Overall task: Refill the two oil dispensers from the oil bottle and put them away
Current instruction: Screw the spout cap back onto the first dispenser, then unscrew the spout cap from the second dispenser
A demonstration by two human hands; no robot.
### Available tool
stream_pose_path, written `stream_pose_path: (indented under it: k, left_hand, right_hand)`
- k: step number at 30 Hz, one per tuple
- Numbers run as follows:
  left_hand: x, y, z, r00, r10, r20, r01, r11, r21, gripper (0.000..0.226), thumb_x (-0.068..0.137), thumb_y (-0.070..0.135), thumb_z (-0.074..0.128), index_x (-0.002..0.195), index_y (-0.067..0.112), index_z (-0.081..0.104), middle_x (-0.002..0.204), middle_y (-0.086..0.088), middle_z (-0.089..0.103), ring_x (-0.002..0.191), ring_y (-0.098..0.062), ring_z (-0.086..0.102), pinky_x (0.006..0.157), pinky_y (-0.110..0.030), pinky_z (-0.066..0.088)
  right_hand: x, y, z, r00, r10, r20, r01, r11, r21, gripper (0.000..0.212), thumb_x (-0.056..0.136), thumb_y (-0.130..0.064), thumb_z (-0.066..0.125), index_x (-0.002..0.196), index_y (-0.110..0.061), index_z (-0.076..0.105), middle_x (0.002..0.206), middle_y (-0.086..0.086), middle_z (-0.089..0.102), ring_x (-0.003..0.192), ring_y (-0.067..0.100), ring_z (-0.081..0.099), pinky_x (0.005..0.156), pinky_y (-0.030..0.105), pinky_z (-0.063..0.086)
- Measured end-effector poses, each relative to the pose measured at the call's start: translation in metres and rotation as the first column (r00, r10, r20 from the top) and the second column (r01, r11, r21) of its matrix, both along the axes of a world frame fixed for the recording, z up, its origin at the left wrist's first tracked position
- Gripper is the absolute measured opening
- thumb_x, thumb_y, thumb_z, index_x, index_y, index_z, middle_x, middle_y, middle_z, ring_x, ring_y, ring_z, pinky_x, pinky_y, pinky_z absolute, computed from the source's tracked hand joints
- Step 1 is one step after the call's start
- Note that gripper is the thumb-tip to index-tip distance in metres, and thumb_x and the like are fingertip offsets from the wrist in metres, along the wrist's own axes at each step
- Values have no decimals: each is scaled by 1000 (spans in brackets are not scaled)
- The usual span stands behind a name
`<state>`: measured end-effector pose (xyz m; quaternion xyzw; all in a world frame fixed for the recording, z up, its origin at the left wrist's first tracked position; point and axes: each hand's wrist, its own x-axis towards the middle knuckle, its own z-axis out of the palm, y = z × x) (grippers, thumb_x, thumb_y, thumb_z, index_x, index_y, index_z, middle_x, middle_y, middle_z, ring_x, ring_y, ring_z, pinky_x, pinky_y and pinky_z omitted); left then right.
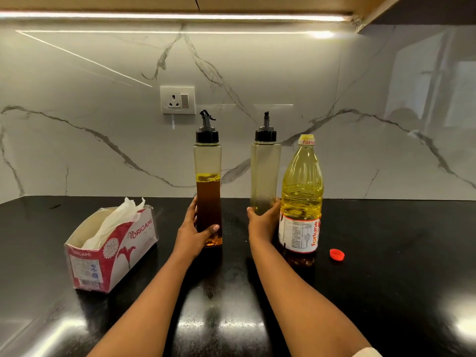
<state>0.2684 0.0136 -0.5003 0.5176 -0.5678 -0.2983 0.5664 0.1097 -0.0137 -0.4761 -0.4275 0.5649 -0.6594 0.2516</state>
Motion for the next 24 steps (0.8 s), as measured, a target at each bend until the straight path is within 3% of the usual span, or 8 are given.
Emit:
stream_pose_path:
  k: [5, 8, 12, 18, 20, 24]
  left_hand:
    - [6, 0, 0, 997, -41, -65, 42, 999, 10, 95, 80, 5, 73, 144, 51, 20, 153, 3, 34, 142, -20, 31, 110, -56, 34]
    - [9, 5, 1, 993, -50, -106, 49, 999, -12, 94, 78, 4, 73, 146, 44, 23, 155, -1, 32, 142, -22, 31, 111, -56, 33]
    - [7, 23, 7, 990, 55, -132, -65, 995, -79, 82, 82, 11, 72, 148, 32, 28, 152, -6, 37, 139, -24, 36, 110, -52, 34]
    - [-14, 63, 30, 958, 230, -173, -279, 886, -370, 37, 90, 14, 64, 125, 16, 54, 106, -1, 64, 97, -14, 63, 84, -22, 54]
    - [-18, 73, 31, 967, 194, -164, -246, 872, -423, 31, 90, 15, 63, 120, 14, 57, 97, 2, 65, 89, -11, 64, 74, -17, 54]
    - [-25, 83, 27, 990, -2, -138, -56, 908, -415, 25, 89, 18, 64, 114, 18, 61, 100, -7, 67, 91, -21, 67, 75, -30, 56]
  right_hand:
    - [1, 12, -5, 993, 9, -116, -10, 1000, -6, 81, 76, -20, 75, 142, -12, 27, 142, 12, 38, 131, 28, 38, 106, 46, 36]
    - [0, 27, -6, 978, 11, -208, -13, 1000, -5, 76, 75, -19, 76, 137, -15, 33, 138, 6, 43, 125, 23, 44, 102, 38, 42]
    - [-1, 51, -6, 953, 1, -303, 8, 1000, 27, 75, 75, -23, 75, 136, -20, 32, 138, 0, 45, 123, 21, 48, 93, 35, 46]
    - [-5, 89, -7, 914, 27, -405, -6, 998, 55, 81, 76, -34, 75, 141, -19, 28, 140, 1, 45, 124, 19, 48, 96, 36, 47]
    - [-10, 101, -8, 903, 47, -426, -22, 998, 64, 83, 75, -36, 75, 141, -20, 27, 139, -1, 46, 122, 18, 50, 94, 36, 48]
    - [-24, 130, -5, 886, 120, -447, -104, 993, 61, 85, 72, -38, 78, 139, -26, 27, 136, -4, 48, 119, 13, 51, 90, 33, 46]
